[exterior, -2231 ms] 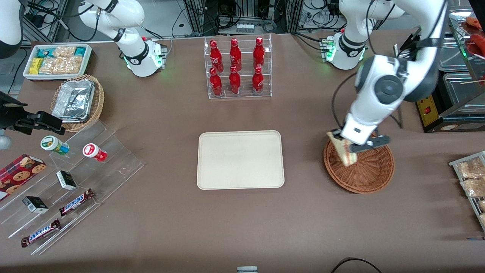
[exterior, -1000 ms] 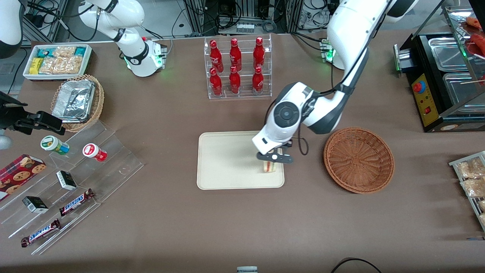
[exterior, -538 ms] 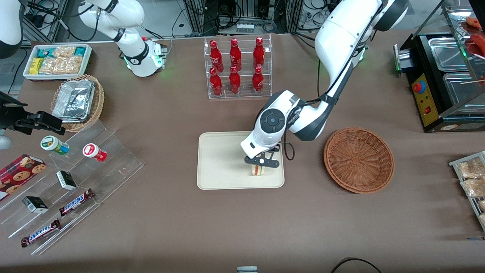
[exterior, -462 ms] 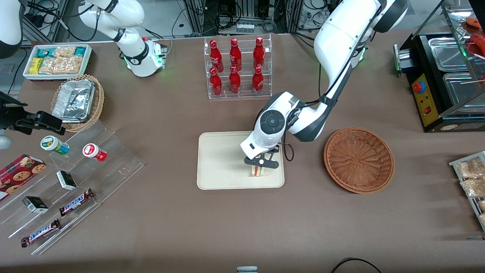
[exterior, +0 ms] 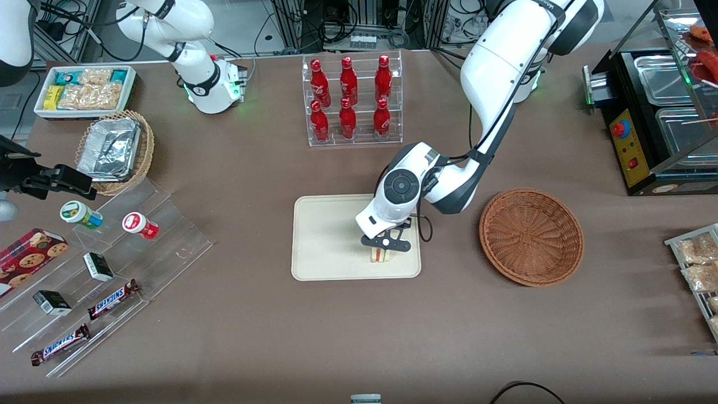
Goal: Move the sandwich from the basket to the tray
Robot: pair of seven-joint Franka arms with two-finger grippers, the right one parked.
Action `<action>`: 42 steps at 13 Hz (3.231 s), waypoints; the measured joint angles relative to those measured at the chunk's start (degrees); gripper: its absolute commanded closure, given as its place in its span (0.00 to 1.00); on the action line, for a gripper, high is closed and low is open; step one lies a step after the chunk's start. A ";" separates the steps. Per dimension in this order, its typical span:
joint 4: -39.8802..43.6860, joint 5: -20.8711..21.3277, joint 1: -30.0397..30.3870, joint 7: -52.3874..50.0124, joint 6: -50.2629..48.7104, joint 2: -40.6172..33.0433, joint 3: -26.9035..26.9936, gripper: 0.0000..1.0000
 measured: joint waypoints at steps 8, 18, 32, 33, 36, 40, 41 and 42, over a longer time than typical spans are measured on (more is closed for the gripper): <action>1.32 0.00 0.01 -2.09 0.00 -0.05 0.07 0.00; 4.23 0.03 3.26 -2.62 -9.51 -9.99 3.16 0.00; 11.63 -0.80 24.75 14.41 -35.22 -20.18 5.67 0.00; 11.63 -0.82 26.32 14.96 -36.53 -21.07 5.68 0.00; 10.79 -0.82 30.33 15.46 -39.63 -24.73 5.71 0.00; 3.73 -0.81 34.19 18.69 -40.21 -33.68 5.91 0.00; 2.42 -0.81 34.48 18.80 -40.29 -35.61 6.02 0.00; 1.65 -0.80 34.61 18.84 -40.59 -37.31 6.04 0.00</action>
